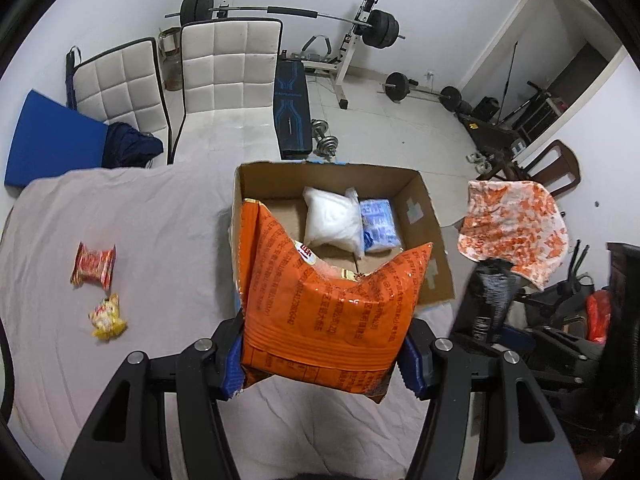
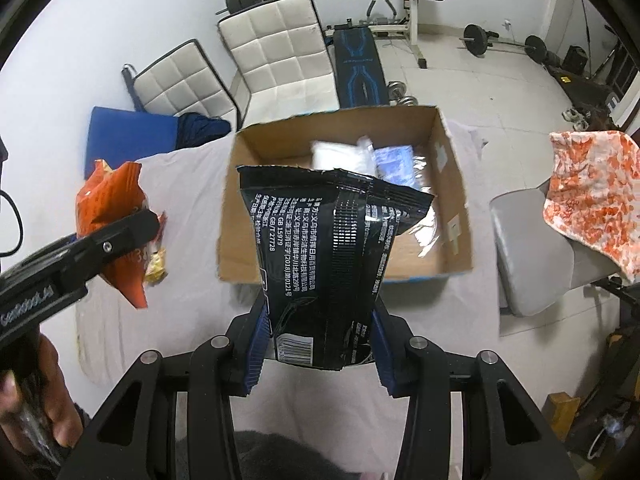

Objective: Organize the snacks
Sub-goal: 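Carry the orange pack and black pouch over the box with both tools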

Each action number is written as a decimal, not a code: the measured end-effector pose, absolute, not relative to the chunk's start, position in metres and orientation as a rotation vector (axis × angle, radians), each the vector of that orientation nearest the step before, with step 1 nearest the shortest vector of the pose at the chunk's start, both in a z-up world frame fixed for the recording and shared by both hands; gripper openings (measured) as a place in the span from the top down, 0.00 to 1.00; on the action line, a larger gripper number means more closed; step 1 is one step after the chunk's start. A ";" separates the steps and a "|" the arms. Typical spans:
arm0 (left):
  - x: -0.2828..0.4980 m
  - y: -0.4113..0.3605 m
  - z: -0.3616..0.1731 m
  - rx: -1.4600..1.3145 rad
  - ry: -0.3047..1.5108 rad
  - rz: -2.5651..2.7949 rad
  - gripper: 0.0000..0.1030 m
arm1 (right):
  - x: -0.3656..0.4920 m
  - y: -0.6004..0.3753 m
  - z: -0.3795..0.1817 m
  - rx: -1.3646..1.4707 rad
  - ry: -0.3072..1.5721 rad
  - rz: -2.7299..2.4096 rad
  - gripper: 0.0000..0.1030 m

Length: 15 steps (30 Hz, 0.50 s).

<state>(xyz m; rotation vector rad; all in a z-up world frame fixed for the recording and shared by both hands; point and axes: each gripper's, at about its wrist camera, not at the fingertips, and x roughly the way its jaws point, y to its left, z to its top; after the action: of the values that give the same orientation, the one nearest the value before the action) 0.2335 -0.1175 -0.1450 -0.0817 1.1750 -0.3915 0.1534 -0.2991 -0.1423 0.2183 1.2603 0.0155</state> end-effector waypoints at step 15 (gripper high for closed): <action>0.353 -0.161 -0.250 -0.052 1.388 -0.292 0.44 | 0.257 -0.367 -0.241 0.152 1.421 -0.062 0.54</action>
<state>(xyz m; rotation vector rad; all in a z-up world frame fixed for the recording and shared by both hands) 0.3526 -0.1613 -0.2504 -0.0516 1.3877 -0.2917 0.2574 -0.3670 -0.2413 0.1520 1.4213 -0.0621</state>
